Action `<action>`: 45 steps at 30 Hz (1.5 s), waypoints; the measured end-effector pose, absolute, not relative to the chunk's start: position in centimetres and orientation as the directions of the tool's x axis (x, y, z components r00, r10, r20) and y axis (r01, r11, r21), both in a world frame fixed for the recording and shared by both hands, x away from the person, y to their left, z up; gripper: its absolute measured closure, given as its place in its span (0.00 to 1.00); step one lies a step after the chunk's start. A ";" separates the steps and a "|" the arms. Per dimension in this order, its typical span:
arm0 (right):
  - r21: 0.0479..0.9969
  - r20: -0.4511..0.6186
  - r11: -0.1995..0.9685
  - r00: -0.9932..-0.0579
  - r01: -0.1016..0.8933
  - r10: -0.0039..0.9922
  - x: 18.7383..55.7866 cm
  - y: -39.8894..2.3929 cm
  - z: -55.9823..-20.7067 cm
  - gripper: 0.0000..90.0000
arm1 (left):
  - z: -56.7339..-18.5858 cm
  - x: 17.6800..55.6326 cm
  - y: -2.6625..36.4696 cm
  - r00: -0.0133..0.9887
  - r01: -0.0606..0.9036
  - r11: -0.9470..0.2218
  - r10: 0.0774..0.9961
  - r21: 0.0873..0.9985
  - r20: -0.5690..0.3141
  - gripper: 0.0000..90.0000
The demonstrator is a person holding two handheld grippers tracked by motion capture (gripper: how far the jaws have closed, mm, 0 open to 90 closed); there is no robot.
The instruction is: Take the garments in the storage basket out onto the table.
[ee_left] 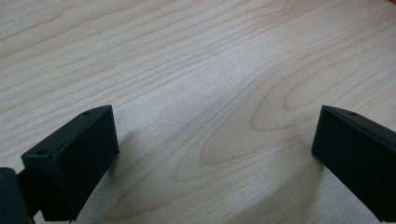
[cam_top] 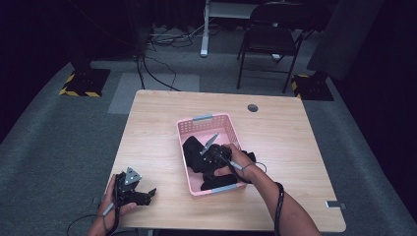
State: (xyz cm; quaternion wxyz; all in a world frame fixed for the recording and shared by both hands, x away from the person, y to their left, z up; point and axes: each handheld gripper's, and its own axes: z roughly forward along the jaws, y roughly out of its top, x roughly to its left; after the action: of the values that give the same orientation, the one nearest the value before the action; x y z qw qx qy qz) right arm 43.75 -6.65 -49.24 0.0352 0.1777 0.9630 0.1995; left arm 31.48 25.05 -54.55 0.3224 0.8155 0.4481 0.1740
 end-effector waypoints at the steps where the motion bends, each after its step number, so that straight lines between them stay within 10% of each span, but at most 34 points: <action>1: 0.402 0.000 0.856 -0.935 0.324 0.354 43.7 -6.7 -49.2 0.25 | -54.6 31.5 25.1 0.538 0.619 -0.391 0.843 0.682 -0.005 0.00; 45: 0.627 -0.140 0.740 -0.899 0.245 0.416 40.3 -13.9 -38.4 0.32 | -54.5 31.5 25.1 0.538 0.619 -0.391 0.843 0.681 -0.005 0.00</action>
State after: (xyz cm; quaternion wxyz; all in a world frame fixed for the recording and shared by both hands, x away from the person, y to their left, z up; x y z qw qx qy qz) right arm 40.33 -13.88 -38.35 0.1366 0.1791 0.9226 0.3133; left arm 31.48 25.05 -54.54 0.3220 0.8157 0.4480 0.1738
